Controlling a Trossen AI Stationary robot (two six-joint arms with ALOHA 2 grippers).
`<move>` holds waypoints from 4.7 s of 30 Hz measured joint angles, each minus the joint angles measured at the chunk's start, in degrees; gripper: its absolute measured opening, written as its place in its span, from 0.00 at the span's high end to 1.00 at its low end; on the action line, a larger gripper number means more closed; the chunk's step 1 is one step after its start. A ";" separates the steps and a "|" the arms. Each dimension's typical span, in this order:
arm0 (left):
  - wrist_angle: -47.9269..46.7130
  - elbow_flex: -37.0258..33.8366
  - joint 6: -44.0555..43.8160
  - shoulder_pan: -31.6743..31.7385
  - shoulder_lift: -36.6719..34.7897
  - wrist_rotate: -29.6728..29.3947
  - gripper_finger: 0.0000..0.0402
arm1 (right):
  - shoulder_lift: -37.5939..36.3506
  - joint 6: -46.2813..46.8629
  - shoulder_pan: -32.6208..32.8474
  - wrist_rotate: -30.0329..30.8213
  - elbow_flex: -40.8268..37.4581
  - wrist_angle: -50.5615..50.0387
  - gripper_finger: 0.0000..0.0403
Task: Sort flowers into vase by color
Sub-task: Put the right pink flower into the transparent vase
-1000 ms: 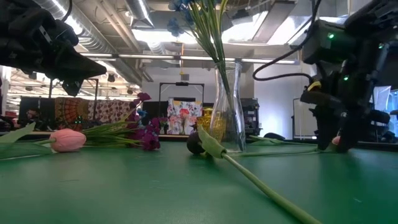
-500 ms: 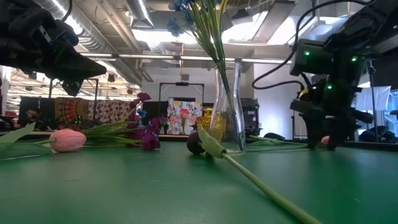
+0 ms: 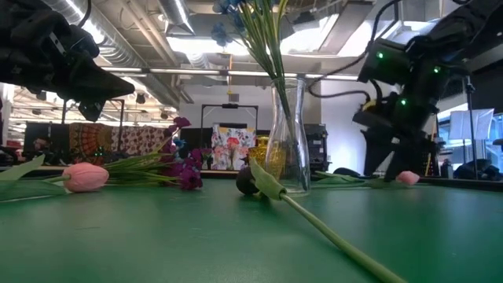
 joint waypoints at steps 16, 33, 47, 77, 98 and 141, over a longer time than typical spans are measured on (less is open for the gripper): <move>0.02 0.00 -0.04 0.01 0.00 -0.02 1.00 | 3.60 -35.92 0.00 0.55 4.82 1.76 0.33; 0.00 0.00 -0.11 0.00 0.00 -0.02 1.00 | 9.27 -37.37 0.53 -10.78 5.15 -8.19 0.33; 0.01 0.00 -0.07 -0.02 0.00 -0.02 1.00 | -0.43 -27.57 10.16 -14.59 4.62 -22.24 0.33; 0.04 0.00 -0.09 -0.02 0.00 -0.02 1.00 | -2.98 30.18 17.05 -4.98 8.28 -33.03 0.33; 0.13 0.00 -0.07 0.00 0.00 -0.02 1.00 | -3.13 30.05 10.15 -3.05 -2.92 -23.50 0.42; 1.23 0.00 -1.45 -0.02 0.00 -0.01 1.00 | -19.81 -13.95 17.13 16.41 7.01 19.62 0.99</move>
